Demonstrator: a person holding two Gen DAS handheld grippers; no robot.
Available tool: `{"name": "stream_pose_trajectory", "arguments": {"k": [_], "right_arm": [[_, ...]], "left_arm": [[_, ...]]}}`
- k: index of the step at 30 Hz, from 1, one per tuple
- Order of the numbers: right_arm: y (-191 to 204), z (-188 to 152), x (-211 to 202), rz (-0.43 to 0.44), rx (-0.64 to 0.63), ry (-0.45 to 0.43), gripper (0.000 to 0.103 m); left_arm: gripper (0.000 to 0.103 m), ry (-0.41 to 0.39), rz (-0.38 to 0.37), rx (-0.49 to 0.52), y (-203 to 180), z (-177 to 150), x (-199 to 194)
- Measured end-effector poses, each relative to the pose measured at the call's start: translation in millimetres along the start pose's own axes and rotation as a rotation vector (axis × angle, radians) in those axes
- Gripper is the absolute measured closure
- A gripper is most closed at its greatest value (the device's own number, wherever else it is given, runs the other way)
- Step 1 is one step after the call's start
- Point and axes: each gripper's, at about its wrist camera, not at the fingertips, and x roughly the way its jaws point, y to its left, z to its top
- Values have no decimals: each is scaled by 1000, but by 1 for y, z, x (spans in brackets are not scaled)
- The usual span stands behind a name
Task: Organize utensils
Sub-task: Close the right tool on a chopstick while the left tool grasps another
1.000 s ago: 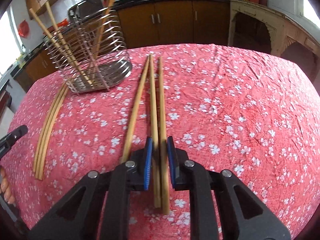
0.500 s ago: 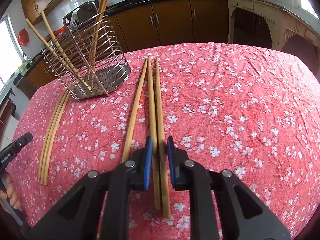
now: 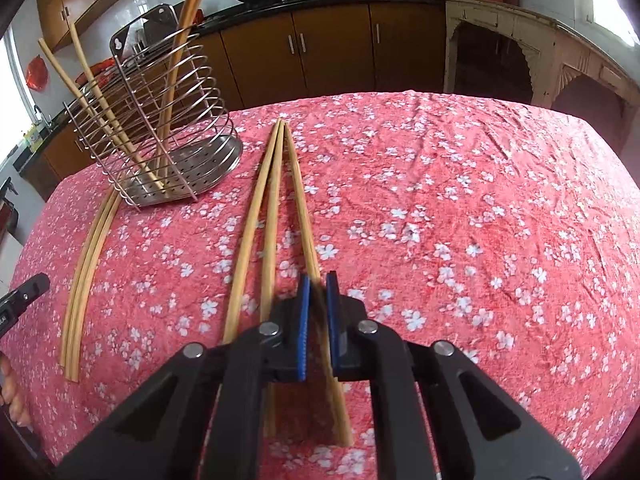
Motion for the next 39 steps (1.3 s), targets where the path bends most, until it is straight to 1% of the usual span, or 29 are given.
{"name": "stream_pose_trajectory", "arguments": {"k": [5,7,10,14,16,18,20,21,25,29,31,32,33,34,36,37,39], "right_arm": [[3,2,2,2,-17,7,94],[3,1,-1,14,-15,2,91],[0,-4,-7,37,-2,-5,91],[1,-7,-11,24,-49,-7,90],[3,-9,-11,-3,-77,-15,94],[-7,-6,-9,-62,-24,-26,95],[-18,-3,-8,-48,50,-26,95],[-23,-3,-9,-26,79,-22,95],[-20,-5,-11,-45,48,-26,95],[-21,-6,-11,-35,58,-24,95],[-20,-7,-13,-33,57,-23,95],[-20,-7,-14,-34,55,-23,95],[-20,-7,-13,-36,54,-23,95],[-20,-7,-12,-38,54,-23,95],[-19,-9,-13,-40,55,-24,95],[-18,-10,-14,-37,59,-24,95],[-21,-13,-17,-24,79,-27,95]], "left_arm": [[66,4,-6,-1,0,-2,1],[66,4,-11,1,0,-2,1],[66,6,-16,8,-1,-4,1],[66,13,-28,18,-4,-6,1],[66,17,-37,25,-7,-8,2],[66,21,-42,35,-12,-10,3],[66,26,-46,46,-15,-11,4],[66,28,-46,52,-18,-11,5],[66,49,-50,86,-26,-16,10],[66,67,-43,101,-30,-19,14],[67,63,-35,106,-32,-20,14],[68,61,-31,107,-33,-20,14],[74,61,-27,107,-34,-19,14],[87,65,-20,111,-35,-19,17],[94,59,18,124,-36,-19,20],[95,52,37,129,-35,-18,22],[96,49,47,108,-28,-14,25]]}}
